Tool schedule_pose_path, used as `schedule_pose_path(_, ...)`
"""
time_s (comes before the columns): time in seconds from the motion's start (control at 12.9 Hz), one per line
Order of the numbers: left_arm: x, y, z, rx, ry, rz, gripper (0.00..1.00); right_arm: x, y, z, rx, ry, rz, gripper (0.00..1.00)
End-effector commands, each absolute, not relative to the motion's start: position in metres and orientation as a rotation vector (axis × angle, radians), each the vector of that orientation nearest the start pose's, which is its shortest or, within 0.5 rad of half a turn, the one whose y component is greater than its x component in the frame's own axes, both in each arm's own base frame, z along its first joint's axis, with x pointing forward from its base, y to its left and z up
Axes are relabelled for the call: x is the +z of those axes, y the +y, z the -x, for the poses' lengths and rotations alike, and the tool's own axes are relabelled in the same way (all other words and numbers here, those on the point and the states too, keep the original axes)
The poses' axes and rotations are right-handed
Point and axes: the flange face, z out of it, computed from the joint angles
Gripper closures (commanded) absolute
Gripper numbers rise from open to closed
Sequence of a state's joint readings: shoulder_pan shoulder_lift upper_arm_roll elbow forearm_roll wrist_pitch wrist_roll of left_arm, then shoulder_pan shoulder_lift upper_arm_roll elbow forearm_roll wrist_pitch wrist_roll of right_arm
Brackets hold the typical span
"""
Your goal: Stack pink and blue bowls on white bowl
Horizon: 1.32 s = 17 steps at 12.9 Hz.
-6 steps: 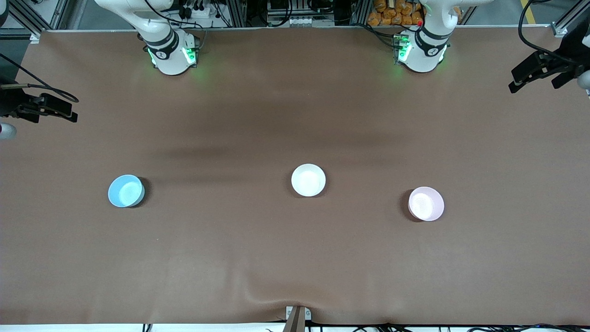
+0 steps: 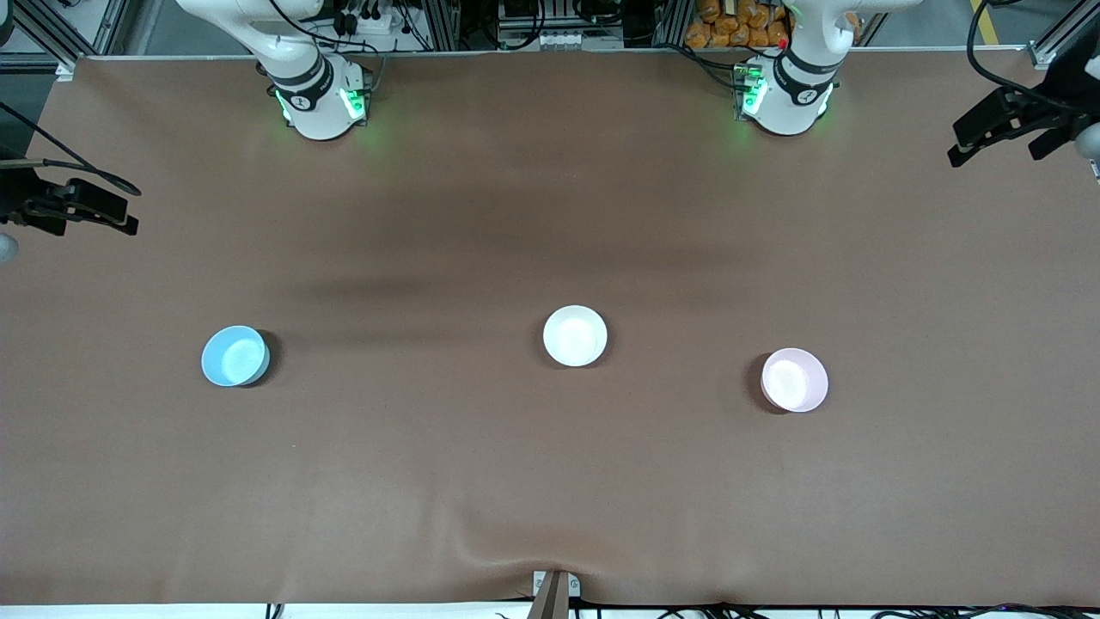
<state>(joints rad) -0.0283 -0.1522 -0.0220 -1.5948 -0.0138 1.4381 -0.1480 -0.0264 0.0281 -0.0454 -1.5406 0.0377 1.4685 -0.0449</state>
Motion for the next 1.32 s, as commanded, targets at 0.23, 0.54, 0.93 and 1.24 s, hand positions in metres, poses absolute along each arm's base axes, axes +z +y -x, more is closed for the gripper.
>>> schedule_pose_path(0.23, 0.675, -0.039, -0.494, 0.063, -0.025, 3.143, 0.00, 0.619, -0.035, -0.544, 0.135, 0.065, 3.084, 0.00)
schedule_pose_path(0.54, 0.663, -0.037, -0.499, 0.121, -0.027, 3.128, 0.00, 0.618, -0.035, -0.544, 0.138, 0.067, 3.084, 0.00)
schedule_pose_path(0.93, 0.667, -0.023, -0.500, 0.105, -0.066, 3.129, 0.00, 0.615, -0.034, -0.546, 0.145, 0.065, 3.084, 0.00)
schedule_pose_path(1.24, 0.664, -0.013, -0.504, 0.104, -0.098, 3.136, 0.00, 0.613, -0.034, -0.547, 0.143, 0.061, 3.084, 0.00)
